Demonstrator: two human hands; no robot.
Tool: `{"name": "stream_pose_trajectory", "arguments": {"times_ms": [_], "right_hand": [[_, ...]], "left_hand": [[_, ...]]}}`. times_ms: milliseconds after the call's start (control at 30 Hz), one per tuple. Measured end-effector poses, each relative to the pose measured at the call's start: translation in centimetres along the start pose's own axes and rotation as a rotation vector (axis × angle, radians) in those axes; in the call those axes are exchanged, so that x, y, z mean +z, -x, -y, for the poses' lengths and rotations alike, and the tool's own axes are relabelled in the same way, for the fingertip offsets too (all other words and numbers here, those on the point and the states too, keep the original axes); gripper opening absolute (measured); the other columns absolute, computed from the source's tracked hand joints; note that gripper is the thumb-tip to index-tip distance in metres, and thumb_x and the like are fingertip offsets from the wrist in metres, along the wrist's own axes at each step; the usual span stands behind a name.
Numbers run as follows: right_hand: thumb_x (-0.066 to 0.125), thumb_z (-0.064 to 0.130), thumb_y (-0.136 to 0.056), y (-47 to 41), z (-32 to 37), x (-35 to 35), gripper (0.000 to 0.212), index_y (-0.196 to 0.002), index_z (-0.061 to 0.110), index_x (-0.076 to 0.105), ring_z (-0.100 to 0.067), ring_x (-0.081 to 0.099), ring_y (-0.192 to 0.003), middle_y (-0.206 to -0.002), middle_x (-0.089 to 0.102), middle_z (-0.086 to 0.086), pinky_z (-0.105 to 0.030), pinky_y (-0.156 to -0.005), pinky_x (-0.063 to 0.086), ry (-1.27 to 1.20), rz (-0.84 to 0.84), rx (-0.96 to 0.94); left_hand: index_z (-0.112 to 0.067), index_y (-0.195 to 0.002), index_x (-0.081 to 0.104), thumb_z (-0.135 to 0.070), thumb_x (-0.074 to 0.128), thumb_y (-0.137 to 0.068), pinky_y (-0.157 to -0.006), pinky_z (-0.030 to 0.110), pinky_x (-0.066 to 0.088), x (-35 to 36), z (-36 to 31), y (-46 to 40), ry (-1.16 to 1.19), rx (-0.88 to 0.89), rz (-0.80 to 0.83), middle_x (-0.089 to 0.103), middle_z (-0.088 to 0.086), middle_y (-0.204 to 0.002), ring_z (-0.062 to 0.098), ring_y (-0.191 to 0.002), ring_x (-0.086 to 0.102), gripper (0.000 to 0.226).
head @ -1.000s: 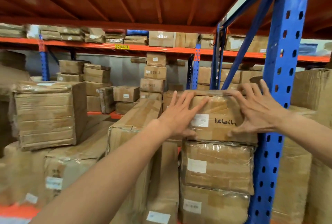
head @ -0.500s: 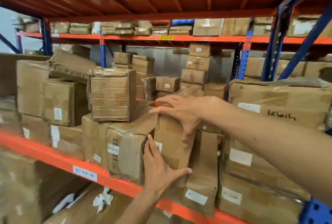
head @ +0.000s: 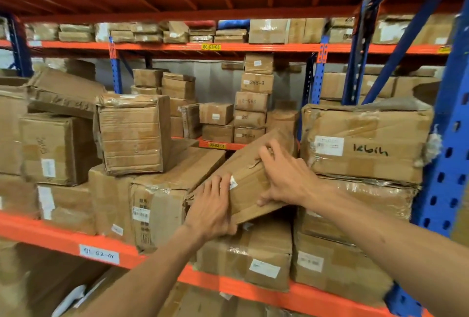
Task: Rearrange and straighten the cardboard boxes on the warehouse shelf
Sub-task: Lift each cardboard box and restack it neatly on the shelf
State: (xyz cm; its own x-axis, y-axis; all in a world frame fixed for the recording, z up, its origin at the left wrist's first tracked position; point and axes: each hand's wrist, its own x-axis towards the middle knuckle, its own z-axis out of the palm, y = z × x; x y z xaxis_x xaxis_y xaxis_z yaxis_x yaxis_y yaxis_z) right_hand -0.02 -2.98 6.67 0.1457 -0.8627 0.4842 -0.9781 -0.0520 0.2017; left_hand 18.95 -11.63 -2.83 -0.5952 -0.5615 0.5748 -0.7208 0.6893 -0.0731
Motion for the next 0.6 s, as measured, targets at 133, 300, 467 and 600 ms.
{"name": "stream_pose_trajectory", "arguments": {"times_ms": [133, 300, 467, 600], "right_hand": [[0.088, 0.061, -0.06, 5.0, 0.6, 5.8, 0.088, -0.116, 0.02, 0.033, -0.027, 0.054, -0.107, -0.126, 0.036, 0.0, -0.04, -0.079, 0.049, -0.209, 0.078, 0.311], [0.08, 0.066, -0.068, 7.6, 1.5, 9.7, 0.074, -0.108, 0.027, 0.033, -0.018, 0.051, -0.107, -0.116, 0.034, 0.01, -0.034, -0.075, 0.044, -0.272, 0.054, 0.348], [0.078, 0.072, -0.066, 6.2, 1.7, 8.2, 0.079, -0.108, 0.025, 0.032, -0.026, 0.058, -0.097, -0.117, 0.036, 0.005, -0.036, -0.065, 0.035, -0.085, 0.169, 0.376], [0.072, 0.076, -0.068, 5.8, 2.5, 7.2, 0.077, -0.112, 0.026, 0.033, -0.028, 0.06, -0.103, -0.127, 0.045, 0.005, -0.035, -0.064, 0.034, 0.143, 0.242, 0.393]], "left_hand": [[-0.008, -0.145, 0.021, -0.044, 0.082, -0.051, -0.09, 0.046, 0.047, 1.6, 0.3, 0.0, -0.265, 0.278, 0.098, 0.053, 0.02, -0.121, 0.038, -0.102, 0.053, 0.118], [-0.01, -0.142, 0.036, -0.048, 0.091, -0.036, -0.085, 0.045, 0.049, 3.2, 1.2, 1.0, -0.34, 0.358, 0.181, 0.055, 0.016, -0.113, 0.033, -0.095, 0.054, 0.125], [-0.009, -0.146, 0.023, -0.038, 0.089, -0.051, -0.086, 0.044, 0.044, 2.7, 1.2, -0.3, -0.318, 0.428, 0.201, 0.049, 0.018, -0.12, 0.034, -0.103, 0.052, 0.12], [-0.008, -0.145, 0.025, -0.032, 0.088, -0.054, -0.09, 0.047, 0.046, 3.3, 1.6, -0.3, -0.292, 0.45, 0.185, 0.05, 0.02, -0.121, 0.037, -0.106, 0.051, 0.113]]}}
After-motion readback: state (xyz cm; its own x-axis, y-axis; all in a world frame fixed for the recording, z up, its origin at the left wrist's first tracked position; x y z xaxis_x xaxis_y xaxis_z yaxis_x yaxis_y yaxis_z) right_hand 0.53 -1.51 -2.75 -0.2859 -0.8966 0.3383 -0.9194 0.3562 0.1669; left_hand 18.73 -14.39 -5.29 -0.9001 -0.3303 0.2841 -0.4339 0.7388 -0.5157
